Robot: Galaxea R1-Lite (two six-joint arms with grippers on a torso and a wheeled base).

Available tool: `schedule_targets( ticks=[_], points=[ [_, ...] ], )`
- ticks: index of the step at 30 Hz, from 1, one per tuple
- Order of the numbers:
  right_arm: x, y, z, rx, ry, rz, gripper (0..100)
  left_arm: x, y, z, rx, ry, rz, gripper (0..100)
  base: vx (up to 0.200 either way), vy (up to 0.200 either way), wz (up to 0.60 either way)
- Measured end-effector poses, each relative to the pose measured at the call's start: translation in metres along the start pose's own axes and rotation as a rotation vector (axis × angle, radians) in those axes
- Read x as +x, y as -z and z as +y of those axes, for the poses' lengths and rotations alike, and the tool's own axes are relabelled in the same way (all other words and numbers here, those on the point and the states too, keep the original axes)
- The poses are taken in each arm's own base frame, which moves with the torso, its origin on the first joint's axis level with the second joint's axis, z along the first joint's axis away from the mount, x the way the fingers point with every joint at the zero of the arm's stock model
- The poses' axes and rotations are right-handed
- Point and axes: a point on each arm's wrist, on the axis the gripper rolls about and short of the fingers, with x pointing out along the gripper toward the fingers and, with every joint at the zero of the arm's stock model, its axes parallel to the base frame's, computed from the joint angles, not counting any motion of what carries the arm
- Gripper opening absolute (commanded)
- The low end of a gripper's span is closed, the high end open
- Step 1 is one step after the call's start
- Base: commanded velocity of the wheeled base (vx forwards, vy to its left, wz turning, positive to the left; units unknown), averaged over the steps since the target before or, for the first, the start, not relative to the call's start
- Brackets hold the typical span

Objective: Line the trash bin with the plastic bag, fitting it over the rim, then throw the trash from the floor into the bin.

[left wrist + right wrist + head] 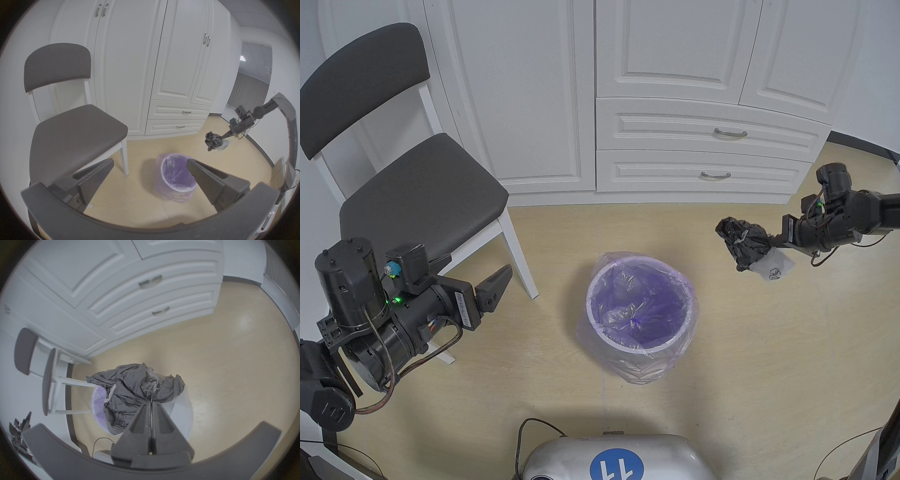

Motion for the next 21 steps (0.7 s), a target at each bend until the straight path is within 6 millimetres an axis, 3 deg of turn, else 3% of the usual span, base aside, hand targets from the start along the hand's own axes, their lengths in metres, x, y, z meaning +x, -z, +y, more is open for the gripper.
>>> schedule_targets(
  ticks=[8, 16, 21],
  points=[
    [-0.056, 0.014, 0.051, -0.095, -0.12, -0.132, 0, -0.009, -0.009, 0.001, 0.018, 0.001, -0.041, 100, 0.0, 0.0, 0.0],
    [-0.078, 0.043, 0.101, -0.155, -0.275, -0.206, 0, -0.014, -0.013, 0.002, 0.023, -0.001, -0.059, 100, 0.0, 0.0, 0.0],
    [-0.08, 0.054, 0.126, -0.122, -0.323, -0.227, 0, -0.015, -0.014, 0.002, 0.023, -0.002, -0.064, 100, 0.0, 0.0, 0.0]
  ],
)
